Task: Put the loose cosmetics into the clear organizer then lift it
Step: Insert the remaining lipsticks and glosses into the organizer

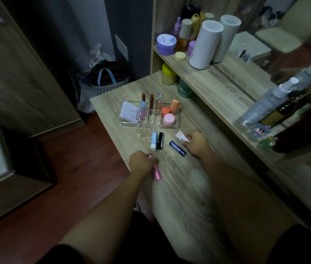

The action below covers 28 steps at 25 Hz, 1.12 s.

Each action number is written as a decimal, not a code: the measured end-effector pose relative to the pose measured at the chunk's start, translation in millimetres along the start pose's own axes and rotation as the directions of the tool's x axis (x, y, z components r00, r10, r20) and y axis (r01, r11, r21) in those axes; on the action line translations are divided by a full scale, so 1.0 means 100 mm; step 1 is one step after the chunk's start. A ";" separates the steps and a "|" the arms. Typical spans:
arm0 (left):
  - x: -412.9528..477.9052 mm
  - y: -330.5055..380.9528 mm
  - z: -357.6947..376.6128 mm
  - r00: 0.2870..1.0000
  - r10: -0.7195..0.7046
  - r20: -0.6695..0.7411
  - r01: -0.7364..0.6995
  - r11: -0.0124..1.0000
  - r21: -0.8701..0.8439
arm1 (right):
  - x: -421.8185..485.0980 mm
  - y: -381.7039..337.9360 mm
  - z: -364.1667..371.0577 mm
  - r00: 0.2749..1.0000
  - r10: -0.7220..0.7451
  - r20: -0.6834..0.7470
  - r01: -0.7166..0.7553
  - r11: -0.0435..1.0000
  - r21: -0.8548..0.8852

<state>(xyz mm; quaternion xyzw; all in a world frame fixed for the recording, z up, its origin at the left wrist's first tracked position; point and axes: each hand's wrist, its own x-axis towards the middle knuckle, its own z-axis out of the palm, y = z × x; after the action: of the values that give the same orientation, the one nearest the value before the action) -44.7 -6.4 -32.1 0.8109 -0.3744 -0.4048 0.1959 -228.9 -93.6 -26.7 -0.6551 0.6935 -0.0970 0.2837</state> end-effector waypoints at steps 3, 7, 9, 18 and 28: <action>0.09 0.09 -0.19 0.993 0.105 -0.046 -0.108 0.992 -0.063 | 0.00 -0.12 -0.11 0.995 -0.077 -0.057 0.087 0.978 0.189; 0.25 0.40 -0.50 0.932 0.336 -0.135 -0.354 0.924 -0.144 | 0.04 -0.39 -0.21 0.986 -0.106 -0.125 0.148 0.904 0.401; 0.33 0.62 -0.65 0.885 0.432 -0.175 -0.460 0.869 -0.181 | 0.11 -0.55 -0.22 0.980 -0.107 -0.167 0.175 0.863 0.475; 0.91 0.97 -0.87 0.674 0.729 -0.120 -0.673 0.672 0.309 | 0.46 -0.91 0.01 0.969 -0.094 -0.230 0.197 0.852 0.484; 0.89 0.93 -0.78 0.614 0.785 -0.081 -0.605 0.535 0.590 | 0.42 -0.97 0.05 0.972 -0.145 -0.184 0.214 0.873 0.439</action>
<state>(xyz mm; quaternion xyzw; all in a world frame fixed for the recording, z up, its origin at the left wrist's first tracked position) 11.3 -133.5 26.3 0.6660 -0.7224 -0.0316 0.1831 -142.7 -144.5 7.4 -0.6229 0.6062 -0.3305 0.3679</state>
